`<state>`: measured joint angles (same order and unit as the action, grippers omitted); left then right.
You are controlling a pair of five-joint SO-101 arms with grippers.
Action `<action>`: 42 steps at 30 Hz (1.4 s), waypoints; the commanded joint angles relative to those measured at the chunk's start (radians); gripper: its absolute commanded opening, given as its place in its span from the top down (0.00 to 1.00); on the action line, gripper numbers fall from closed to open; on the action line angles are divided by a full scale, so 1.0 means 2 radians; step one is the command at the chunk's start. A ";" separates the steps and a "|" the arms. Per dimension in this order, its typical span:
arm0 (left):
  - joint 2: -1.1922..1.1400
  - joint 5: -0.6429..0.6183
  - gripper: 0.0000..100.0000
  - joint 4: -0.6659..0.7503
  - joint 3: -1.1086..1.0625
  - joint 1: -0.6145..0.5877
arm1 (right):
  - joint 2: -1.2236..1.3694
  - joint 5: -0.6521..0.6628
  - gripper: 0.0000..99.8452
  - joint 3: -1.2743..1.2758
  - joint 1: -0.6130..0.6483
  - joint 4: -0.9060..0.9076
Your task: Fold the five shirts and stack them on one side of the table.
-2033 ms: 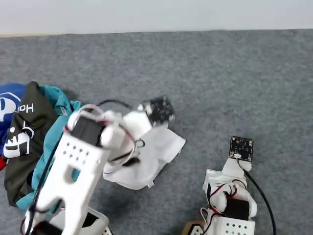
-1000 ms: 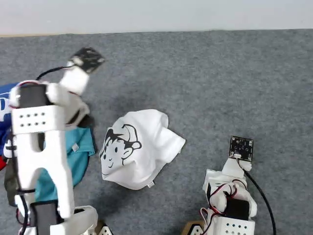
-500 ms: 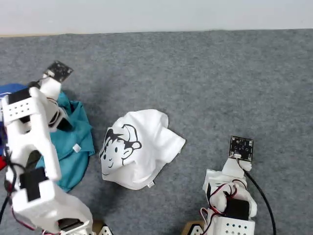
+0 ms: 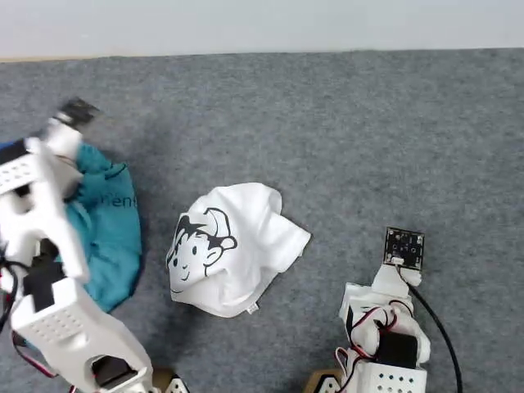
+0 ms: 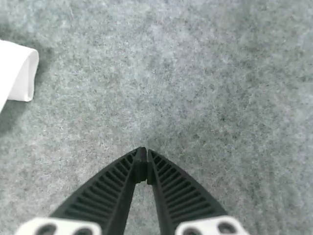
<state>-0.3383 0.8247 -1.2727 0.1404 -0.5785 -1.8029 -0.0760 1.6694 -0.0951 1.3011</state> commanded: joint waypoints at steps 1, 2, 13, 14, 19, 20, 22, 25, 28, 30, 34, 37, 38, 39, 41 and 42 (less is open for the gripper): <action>0.002 0.002 1.00 -0.011 0.090 -0.048 | -0.003 0.005 0.99 0.008 -0.006 0.001; 0.002 -0.004 1.00 -0.008 0.107 -0.059 | -0.003 0.005 0.99 0.008 -0.006 0.001; -0.018 -0.029 0.99 0.055 0.148 -0.163 | -0.003 0.005 0.99 0.008 -0.006 0.001; -0.028 -0.028 0.99 0.062 0.148 -0.170 | -0.003 0.005 0.99 0.008 -0.006 0.001; -0.041 -0.028 0.86 0.057 0.187 -0.195 | -0.003 0.005 0.99 0.008 -0.006 0.001; -0.038 -0.029 0.83 0.048 0.199 -0.196 | -0.003 0.005 0.99 0.008 -0.006 0.001; -0.028 -0.034 0.78 0.024 0.224 -0.195 | -0.003 0.005 0.99 0.008 -0.006 0.001; -0.012 -0.048 0.76 -0.023 0.262 -0.187 | -0.003 0.005 0.99 0.008 -0.006 0.001; 0.005 -0.051 0.75 -0.079 0.293 -0.177 | -0.003 0.005 0.99 0.008 -0.006 0.001; 0.016 -0.059 0.75 -0.117 0.308 -0.168 | -0.003 0.005 0.99 0.008 -0.006 0.001; 0.040 -0.085 0.76 -0.190 0.331 -0.150 | -0.003 0.005 0.99 0.008 -0.006 0.001; 0.063 -0.112 0.76 -0.242 0.338 -0.133 | -0.003 0.005 0.99 0.008 -0.006 0.001; 0.074 -0.128 0.76 -0.242 0.330 -0.128 | -0.003 0.005 0.99 0.008 -0.006 0.001; 0.087 -0.146 0.76 -0.241 0.317 -0.125 | -0.003 0.005 0.99 0.008 -0.006 0.001; 0.118 -0.172 0.76 -0.241 0.287 -0.120 | -0.003 0.005 0.99 0.008 -0.006 0.001; 0.136 -0.181 0.76 -0.241 0.267 -0.113 | -0.003 0.005 0.99 0.008 -0.006 0.001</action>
<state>-0.1864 0.5317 -1.7238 0.7311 -0.8316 -1.8029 -0.0760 1.6694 -0.0951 1.3011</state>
